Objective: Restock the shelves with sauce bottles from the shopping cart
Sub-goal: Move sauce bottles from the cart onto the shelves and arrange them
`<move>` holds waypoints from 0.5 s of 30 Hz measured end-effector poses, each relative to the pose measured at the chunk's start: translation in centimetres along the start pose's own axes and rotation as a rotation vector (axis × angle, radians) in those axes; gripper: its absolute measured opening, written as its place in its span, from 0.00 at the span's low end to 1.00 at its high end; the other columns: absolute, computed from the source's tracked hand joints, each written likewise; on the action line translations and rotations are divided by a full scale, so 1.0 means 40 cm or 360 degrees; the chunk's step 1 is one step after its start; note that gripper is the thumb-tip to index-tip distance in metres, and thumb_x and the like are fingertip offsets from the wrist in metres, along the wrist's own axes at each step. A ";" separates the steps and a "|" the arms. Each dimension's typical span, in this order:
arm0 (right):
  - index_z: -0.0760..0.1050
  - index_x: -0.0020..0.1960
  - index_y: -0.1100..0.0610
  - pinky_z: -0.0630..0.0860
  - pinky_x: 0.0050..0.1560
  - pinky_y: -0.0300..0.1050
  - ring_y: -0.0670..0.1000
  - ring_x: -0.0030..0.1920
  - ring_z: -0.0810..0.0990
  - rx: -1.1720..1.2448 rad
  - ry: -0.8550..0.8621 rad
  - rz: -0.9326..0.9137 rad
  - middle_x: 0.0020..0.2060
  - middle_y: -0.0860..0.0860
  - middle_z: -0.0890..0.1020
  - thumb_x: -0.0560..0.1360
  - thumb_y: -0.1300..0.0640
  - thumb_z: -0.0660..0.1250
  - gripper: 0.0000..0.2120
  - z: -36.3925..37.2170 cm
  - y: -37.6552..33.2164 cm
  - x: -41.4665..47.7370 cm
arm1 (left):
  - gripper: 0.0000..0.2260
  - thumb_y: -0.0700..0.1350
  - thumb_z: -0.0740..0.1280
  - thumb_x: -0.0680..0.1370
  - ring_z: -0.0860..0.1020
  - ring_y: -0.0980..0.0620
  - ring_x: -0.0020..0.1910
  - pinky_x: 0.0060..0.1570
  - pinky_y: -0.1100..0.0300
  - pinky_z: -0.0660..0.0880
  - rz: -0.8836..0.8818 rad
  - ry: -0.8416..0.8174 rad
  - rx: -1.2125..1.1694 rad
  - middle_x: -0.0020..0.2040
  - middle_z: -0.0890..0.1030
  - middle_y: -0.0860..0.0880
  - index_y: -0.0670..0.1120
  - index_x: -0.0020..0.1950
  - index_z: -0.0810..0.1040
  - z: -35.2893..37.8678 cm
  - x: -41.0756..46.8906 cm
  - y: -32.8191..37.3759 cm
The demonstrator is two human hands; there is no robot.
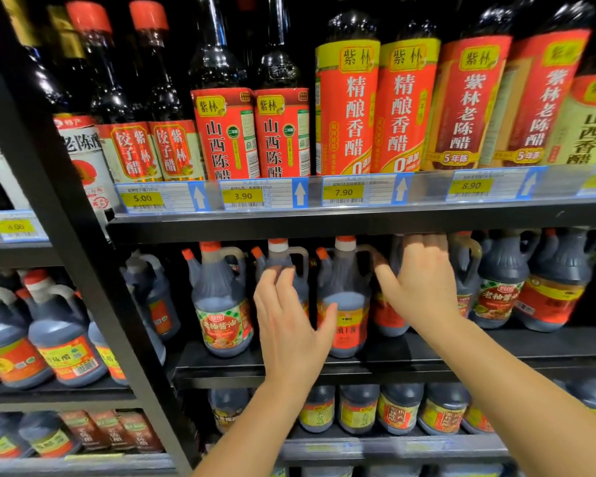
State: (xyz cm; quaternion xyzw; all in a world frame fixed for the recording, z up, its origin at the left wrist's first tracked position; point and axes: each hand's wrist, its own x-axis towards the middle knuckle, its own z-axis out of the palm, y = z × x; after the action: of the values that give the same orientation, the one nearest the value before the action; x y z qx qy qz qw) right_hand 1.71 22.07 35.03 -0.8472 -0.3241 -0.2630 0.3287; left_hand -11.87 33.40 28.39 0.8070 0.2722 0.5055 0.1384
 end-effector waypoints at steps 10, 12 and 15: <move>0.74 0.35 0.63 0.67 0.34 0.44 0.61 0.39 0.76 0.0129 -0.0215 0.0189 0.32 0.60 0.76 0.75 0.54 0.68 0.15 0.002 0.061 0.073 | 0.34 0.53 0.77 0.69 0.67 0.42 0.60 0.61 0.48 0.72 0.0033 -0.0189 -0.0001 0.61 0.65 0.43 0.40 0.67 0.67 0.091 -0.011 0.102; 0.77 0.55 0.61 0.72 0.55 0.48 0.60 0.55 0.77 0.0114 -0.0315 0.0086 0.52 0.60 0.81 0.77 0.48 0.66 0.16 0.016 0.051 0.092 | 0.33 0.53 0.78 0.67 0.69 0.40 0.56 0.56 0.46 0.74 0.0003 -0.0161 0.0067 0.57 0.66 0.43 0.39 0.63 0.68 0.100 -0.008 0.107; 0.73 0.65 0.55 0.66 0.61 0.46 0.58 0.63 0.73 0.0060 -0.0390 0.0178 0.63 0.56 0.77 0.78 0.43 0.63 0.22 0.024 0.039 0.117 | 0.34 0.54 0.80 0.65 0.70 0.40 0.53 0.53 0.47 0.75 -0.0018 -0.0135 0.0148 0.55 0.66 0.42 0.40 0.60 0.67 0.109 -0.008 0.110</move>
State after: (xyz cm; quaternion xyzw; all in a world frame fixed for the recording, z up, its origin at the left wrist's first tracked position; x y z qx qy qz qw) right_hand 6.11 23.62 36.89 -0.8834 -0.3189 -0.1327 0.3166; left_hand -6.79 29.86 28.38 0.8317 0.2939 0.4568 0.1148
